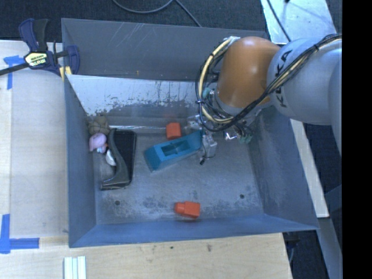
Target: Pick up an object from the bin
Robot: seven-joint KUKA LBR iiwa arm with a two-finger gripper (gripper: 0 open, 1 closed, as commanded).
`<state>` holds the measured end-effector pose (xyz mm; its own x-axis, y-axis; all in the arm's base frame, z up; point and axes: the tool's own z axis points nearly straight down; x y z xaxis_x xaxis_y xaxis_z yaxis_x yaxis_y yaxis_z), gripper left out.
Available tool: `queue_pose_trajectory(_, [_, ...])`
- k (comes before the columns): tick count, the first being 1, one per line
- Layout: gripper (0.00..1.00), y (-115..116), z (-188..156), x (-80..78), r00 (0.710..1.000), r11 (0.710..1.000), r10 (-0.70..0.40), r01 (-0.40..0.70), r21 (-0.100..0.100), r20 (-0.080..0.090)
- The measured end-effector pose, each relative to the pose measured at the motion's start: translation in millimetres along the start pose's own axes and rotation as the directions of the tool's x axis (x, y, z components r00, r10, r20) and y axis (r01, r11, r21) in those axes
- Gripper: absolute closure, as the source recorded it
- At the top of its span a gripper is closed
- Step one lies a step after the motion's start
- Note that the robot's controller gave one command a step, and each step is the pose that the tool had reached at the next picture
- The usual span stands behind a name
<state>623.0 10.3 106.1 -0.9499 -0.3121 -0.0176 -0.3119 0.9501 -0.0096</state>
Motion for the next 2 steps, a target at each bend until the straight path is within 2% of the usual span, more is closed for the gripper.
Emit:
queue_pose_trajectory(1, [1.00, 7.6, 9.5, -5.4, 1.000, 1.000, -0.007, 0.007, 0.002, 0.010])
queue_pose_trajectory(2, [1.00, -11.0, -116.7, 6.5, 1.000, 1.000, 0.013, -0.013, -0.001, -0.002])
